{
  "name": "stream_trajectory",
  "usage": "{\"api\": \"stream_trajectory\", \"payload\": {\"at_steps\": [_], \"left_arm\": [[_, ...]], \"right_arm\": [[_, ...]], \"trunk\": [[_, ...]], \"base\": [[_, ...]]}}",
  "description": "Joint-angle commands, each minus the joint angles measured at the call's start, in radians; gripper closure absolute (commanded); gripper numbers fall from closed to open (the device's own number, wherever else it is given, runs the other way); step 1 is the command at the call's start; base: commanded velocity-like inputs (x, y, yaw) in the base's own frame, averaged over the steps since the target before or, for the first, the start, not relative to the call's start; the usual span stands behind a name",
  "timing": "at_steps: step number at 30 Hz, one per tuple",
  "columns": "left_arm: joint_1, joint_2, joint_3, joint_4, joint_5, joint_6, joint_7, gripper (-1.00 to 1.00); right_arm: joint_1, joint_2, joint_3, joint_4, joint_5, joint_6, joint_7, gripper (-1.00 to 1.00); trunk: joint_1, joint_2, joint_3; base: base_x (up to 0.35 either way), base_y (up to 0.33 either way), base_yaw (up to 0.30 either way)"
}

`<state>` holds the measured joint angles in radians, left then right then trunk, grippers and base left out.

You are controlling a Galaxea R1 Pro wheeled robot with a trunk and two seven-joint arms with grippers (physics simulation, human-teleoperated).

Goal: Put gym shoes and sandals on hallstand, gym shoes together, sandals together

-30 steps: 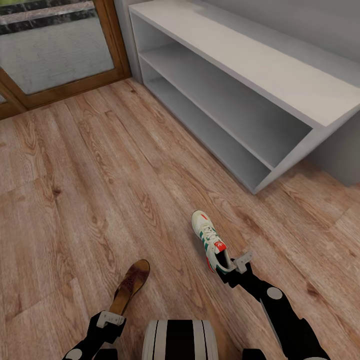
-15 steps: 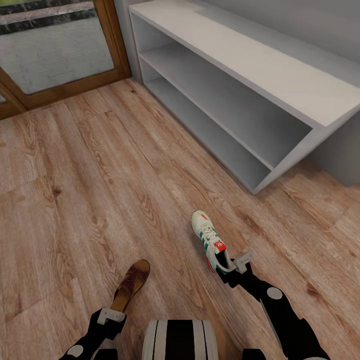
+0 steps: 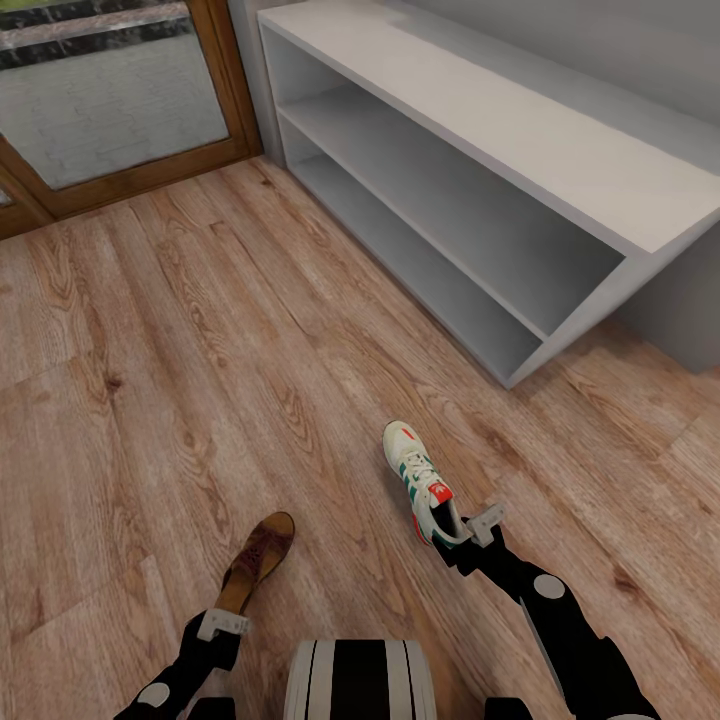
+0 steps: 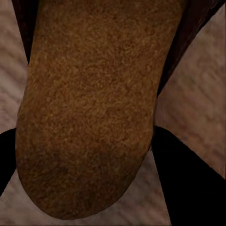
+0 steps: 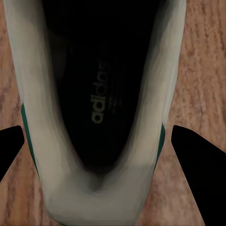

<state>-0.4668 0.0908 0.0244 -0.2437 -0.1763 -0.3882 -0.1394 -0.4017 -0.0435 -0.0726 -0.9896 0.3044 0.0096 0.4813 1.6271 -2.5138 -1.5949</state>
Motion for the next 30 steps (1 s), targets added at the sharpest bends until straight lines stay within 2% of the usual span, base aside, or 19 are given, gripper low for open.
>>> {"api": "stream_trajectory", "payload": {"at_steps": [1,20,30], "left_arm": [[0.0,0.0,0.003,-0.001,-0.008,-0.004,-0.002,1.0],[0.005,0.003,0.002,-0.009,-0.006,-0.006,-0.002,1.0],[0.005,0.006,0.003,-0.009,-0.006,-0.006,-0.002,1.0]], "right_arm": [[0.0,0.001,-0.003,-0.001,0.007,0.001,0.006,1.0],[0.0,0.001,-0.003,-0.001,0.006,-0.001,0.006,1.0],[0.0,0.001,-0.002,0.0,0.006,-0.003,0.007,1.0]], "trunk": [[0.0,0.0,-0.001],[0.0,0.0,-0.001],[-0.005,0.002,0.038]], "base": [[0.0,0.0,0.0],[0.0,0.0,0.0],[0.0,0.0,0.0]]}}
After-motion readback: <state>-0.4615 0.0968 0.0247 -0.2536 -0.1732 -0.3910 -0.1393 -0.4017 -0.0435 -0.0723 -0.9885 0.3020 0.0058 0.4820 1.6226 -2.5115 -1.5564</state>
